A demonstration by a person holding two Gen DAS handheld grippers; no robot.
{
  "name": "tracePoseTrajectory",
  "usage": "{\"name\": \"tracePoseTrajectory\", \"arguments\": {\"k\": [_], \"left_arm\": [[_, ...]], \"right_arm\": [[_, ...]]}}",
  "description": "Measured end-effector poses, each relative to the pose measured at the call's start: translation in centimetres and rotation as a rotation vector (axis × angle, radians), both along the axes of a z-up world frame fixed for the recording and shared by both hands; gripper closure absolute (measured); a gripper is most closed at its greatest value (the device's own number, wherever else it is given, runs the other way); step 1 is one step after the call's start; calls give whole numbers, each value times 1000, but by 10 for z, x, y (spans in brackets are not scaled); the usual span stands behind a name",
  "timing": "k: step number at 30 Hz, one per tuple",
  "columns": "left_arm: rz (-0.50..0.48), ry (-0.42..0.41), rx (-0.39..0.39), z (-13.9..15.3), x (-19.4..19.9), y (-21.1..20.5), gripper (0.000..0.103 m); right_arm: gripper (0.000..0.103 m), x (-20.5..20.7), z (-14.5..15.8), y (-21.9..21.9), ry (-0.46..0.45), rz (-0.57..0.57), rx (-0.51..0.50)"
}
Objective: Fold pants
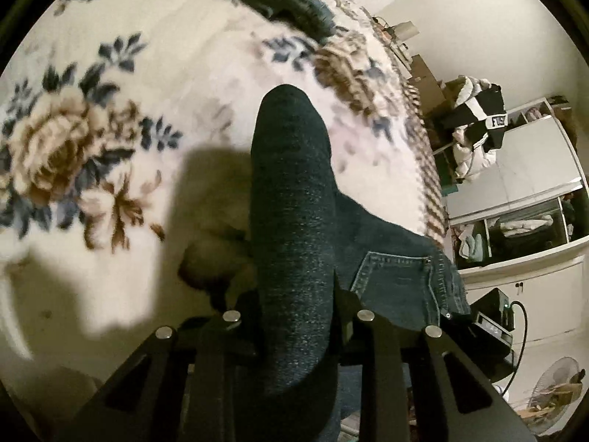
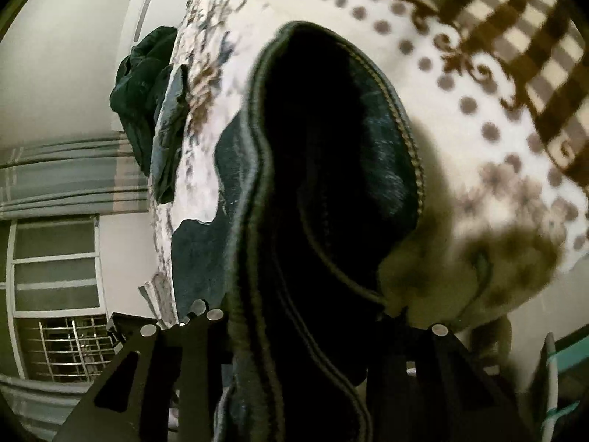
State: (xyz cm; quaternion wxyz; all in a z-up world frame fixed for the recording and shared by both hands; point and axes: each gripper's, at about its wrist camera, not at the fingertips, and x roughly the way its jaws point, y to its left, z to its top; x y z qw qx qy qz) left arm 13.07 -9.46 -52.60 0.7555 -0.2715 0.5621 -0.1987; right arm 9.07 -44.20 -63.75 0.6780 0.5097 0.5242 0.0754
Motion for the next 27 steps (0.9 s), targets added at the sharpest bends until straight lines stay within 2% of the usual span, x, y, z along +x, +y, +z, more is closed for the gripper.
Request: {"name": "tracePoseTrajectory", "arguments": {"k": [3,6,9,12,15,20,21,23,27], "left_arm": [[1,-11,-12,31,1,3,81],[8,-25,-15,65,8,8,81],[32,-43,-27,98,29,20,81],[47,-83,-37,127,67,33,81],[65,-127,-51,150,124,51,81],[82,-197,-65,167,239,86,81],[83,-202,-67,165,253,93,81],[90,-214,-66,158,305,113,81],[93,-216,-44,129,375,143,81]], "right_arm": [[66,2,23,-2,-9,13,11],[66,6,60,-9,-27,34,16],[66,26,99,-2,-64,54,5],[66,65,136,10,-110,66,-6],[66,118,164,27,-157,65,-12],[66,244,191,60,-220,35,-12],[66,272,192,69,-230,30,-9],[66,330,188,87,-245,24,-9],[66,436,155,124,-253,30,6]]}}
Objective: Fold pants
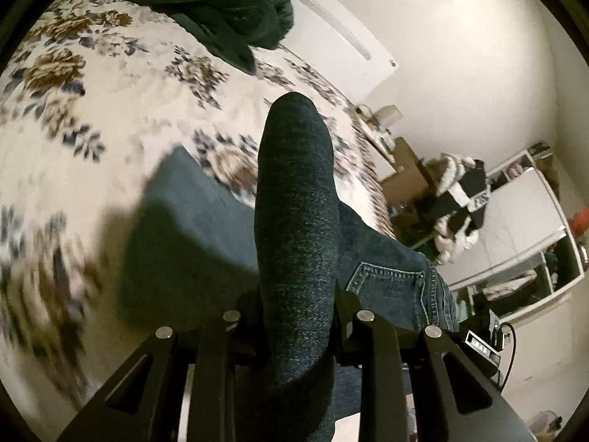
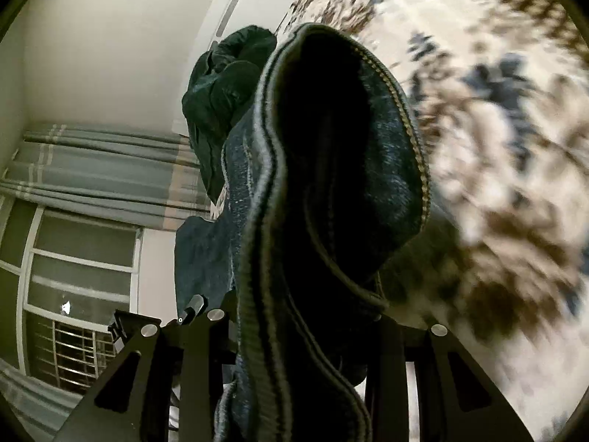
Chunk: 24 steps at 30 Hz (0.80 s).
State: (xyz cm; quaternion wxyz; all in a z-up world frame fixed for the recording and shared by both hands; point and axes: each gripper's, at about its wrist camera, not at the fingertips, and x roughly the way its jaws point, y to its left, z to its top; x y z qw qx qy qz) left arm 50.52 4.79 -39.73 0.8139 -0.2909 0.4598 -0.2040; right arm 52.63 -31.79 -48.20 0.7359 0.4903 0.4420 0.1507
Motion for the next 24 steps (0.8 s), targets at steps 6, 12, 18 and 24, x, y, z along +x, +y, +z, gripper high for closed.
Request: {"name": "tracePoseTrajectory", "arguments": {"k": [6,12,18,24], "left_arm": [[4,122,53,-88,76,38,80],[-46,163,150,-131,73,48,42],[-12,213,144,-129,67,57,31],[-10,153,401,-79,52,26,28]], "right_arm": [[65,104,-84,43,72,50,1],[42,120,-128,36,196,57,-27],[41,85,-108,22,253,39,-154],[14,71,-48,39,272,69,-547]]}}
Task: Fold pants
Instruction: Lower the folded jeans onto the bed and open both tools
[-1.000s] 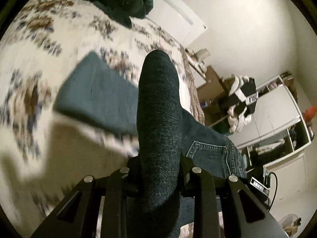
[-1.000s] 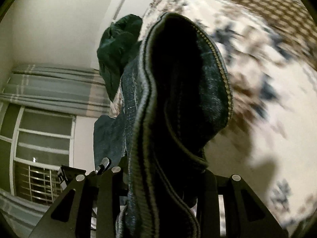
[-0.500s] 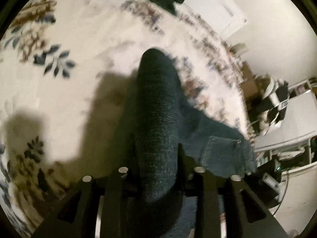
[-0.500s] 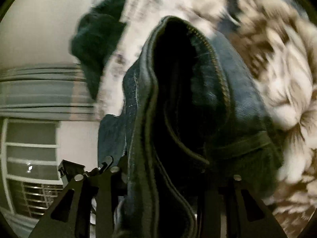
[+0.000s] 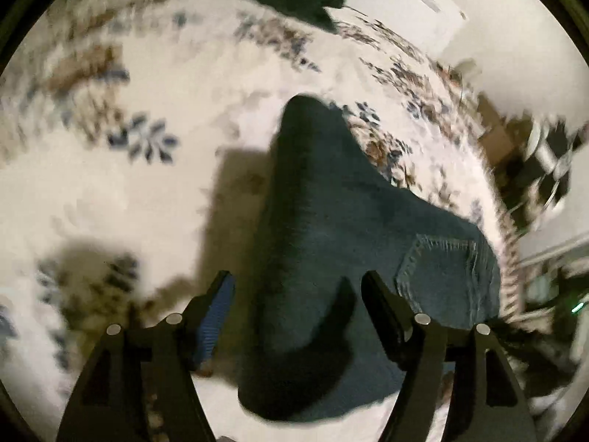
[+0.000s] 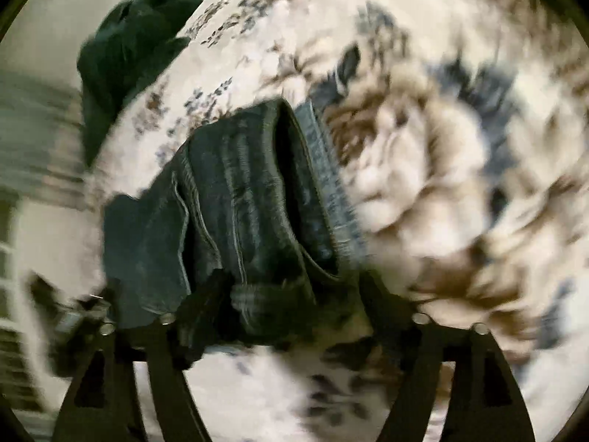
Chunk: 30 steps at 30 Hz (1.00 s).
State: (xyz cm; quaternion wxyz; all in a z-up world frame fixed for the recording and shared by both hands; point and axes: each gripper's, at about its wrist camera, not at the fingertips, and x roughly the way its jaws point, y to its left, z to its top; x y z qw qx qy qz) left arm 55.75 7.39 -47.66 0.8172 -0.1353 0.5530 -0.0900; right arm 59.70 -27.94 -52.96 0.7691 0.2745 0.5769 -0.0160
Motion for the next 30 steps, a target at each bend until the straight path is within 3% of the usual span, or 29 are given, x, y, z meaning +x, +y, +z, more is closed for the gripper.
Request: {"name": "tracePoseTrajectory", "arguments": {"k": [1,2,3,8,17,30], "left_arm": [[-15,-9,57,11,-6,-9,23],[-22,-14,90,18,-11,-15,12],[-32,-22,119,27,-17,-23,9],[-66,-67,192,76,-53,-58,9],[-26,-175,257,180,-127,-79,9],[45,-344,286,345,-279,-89,9]], "right_arm": [[4,2,14,6,0,15,-62],[1,1,24,10,-3,26,-113],[0,1,35,18,-12,40,-169],[0,-38,93,46,-75,100,-365],[0,-138,230,63,-215,140,-433],[0,-318,435,67,-433,173,-470]]}}
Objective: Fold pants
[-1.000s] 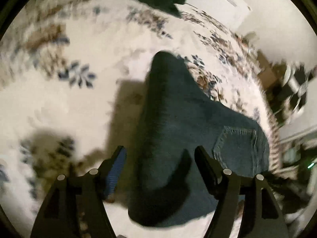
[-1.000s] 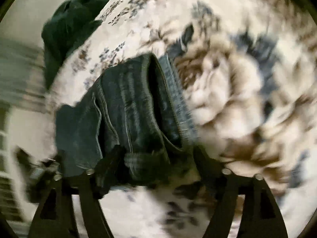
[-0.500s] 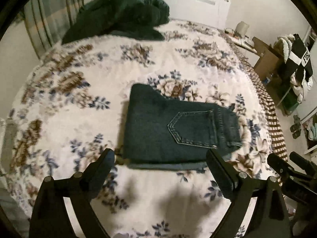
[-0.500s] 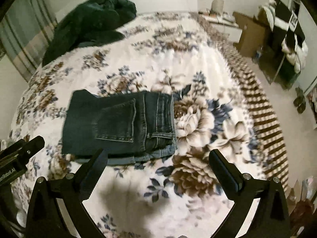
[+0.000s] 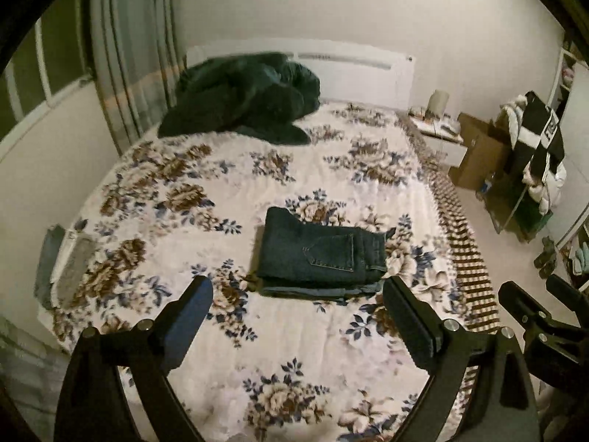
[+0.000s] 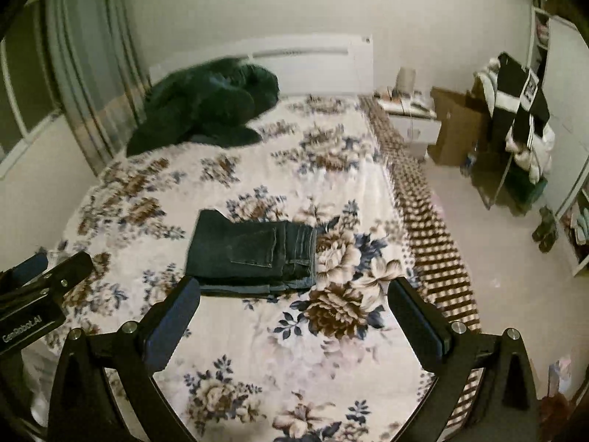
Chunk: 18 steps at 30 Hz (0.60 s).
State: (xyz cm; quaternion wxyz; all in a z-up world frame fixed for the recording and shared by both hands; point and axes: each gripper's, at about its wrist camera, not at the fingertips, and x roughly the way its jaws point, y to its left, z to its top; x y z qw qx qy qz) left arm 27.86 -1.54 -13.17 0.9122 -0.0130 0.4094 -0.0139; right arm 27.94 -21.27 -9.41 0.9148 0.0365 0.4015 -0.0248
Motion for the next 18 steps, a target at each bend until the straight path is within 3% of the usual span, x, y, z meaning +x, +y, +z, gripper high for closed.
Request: {"name": "tracePoseTrajectory", "arguments": {"k": [10,18], "left_arm": [[22,-91,17,89,-99,0,9],[12,-141,25,118,-140,13,2]], "right_arm": [[0,-130,122,7,-121,53,-12],[0,-200,177,23,-156,36,-26]]}}
